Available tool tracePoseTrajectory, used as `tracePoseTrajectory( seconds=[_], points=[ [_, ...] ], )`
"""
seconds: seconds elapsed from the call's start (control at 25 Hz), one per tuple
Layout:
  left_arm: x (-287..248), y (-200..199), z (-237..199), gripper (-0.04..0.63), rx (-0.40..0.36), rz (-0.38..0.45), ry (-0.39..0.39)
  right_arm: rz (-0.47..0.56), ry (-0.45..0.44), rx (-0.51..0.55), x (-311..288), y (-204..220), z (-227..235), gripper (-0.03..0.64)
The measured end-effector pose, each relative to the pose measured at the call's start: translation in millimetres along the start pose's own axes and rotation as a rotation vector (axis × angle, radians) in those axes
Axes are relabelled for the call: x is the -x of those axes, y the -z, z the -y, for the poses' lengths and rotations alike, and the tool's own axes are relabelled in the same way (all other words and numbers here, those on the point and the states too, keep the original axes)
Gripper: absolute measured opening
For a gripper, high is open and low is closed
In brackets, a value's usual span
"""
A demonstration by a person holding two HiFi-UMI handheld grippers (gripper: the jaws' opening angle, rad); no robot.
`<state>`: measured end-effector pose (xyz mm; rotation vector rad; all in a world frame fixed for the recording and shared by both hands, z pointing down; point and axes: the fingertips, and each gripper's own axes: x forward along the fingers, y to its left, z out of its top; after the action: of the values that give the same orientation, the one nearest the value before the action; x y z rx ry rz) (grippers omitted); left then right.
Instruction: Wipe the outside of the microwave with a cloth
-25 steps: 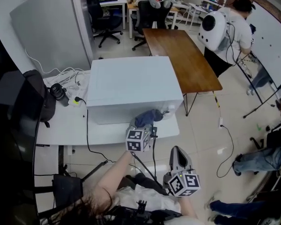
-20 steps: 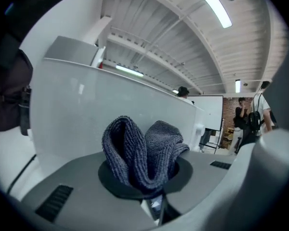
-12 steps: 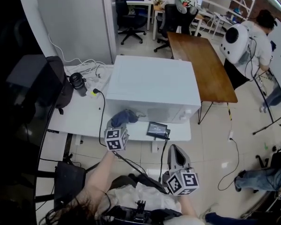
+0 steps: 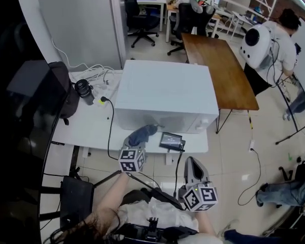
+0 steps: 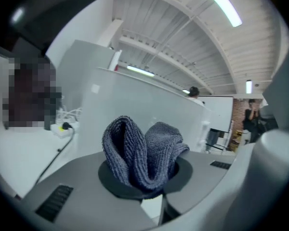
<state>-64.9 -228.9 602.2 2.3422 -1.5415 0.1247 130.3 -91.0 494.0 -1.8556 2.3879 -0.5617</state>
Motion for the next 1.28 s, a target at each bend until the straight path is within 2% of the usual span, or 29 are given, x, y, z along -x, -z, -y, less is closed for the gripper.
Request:
tracePoseTrajectory(
  seconds=[0.16,0.24,0.36,0.52,0.64,0.84,0.92,1.0,1.12,1.28],
  points=[
    [-27,18,115,0.055,-0.023,-0.042,0.253,-0.009,0.046,-0.019,9,5,16,0.021],
    [-45,29,160,0.055,-0.036,-0.069,0.344,-0.008,0.074,-0.026,15,7,24,0.021],
    [-78,44,209,0.055,-0.062,-0.114,0.431,-0.003,0.121,-0.026,24,6,38,0.021],
    [-112,61,243,0.055,-0.088,-0.172,0.461,-0.001,0.177,-0.024,41,1,49,0.021],
    [-127,66,238,0.055,-0.081,-0.187,0.416,0.005,0.209,-0.027,51,-1,55,0.021],
    [-121,52,193,0.055,-0.036,-0.149,0.332,0.002,0.207,-0.025,50,2,57,0.021],
    [-110,43,162,0.055,-0.015,-0.122,0.283,-0.003,0.182,-0.023,44,1,53,0.021],
    [-95,38,122,0.055,-0.025,-0.108,0.221,-0.006,0.151,-0.022,37,1,46,0.021],
    [-73,33,56,0.055,-0.037,-0.1,0.103,-0.009,0.102,-0.026,24,3,36,0.021],
    [-42,28,-21,0.055,-0.005,-0.087,-0.071,-0.008,0.031,-0.032,7,2,19,0.021]
  ],
)
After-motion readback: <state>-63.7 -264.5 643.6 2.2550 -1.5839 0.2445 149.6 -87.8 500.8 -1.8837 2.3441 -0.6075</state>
